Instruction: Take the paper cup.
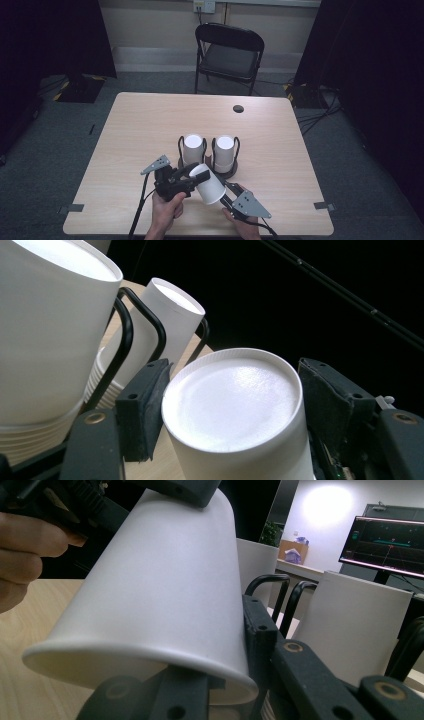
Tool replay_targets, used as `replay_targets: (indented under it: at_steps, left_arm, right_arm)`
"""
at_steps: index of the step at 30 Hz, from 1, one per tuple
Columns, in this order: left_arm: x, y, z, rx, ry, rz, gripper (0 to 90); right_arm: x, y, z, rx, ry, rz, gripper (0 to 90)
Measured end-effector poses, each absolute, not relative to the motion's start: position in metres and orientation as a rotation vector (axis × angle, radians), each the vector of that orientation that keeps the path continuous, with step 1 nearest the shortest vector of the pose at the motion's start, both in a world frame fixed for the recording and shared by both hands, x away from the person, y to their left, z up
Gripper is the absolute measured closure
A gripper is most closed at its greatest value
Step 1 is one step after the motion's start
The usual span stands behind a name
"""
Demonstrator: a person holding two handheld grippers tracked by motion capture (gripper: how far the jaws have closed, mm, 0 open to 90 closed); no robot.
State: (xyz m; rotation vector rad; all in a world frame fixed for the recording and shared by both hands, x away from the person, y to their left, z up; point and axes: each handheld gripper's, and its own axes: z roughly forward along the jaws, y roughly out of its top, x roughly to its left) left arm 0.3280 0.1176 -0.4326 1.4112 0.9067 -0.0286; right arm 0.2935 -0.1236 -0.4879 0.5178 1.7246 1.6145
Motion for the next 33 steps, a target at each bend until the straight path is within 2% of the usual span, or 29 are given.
replay_targets:
  at_steps: [20,30,33]
  left_arm:
    - [0.328,0.124,-0.433,1.453,0.873,0.128,28.0]
    - [0.326,0.127,-0.435,1.473,0.849,0.251,23.9]
    - [0.324,0.131,-0.437,1.484,0.867,0.346,21.3]
  right_arm:
    - [0.297,-0.134,-0.48,0.659,1.827,1.622,86.4]
    - [0.301,-0.141,-0.476,0.748,1.91,1.605,86.5]
    - [0.302,-0.144,-0.477,0.784,1.943,1.592,86.5]
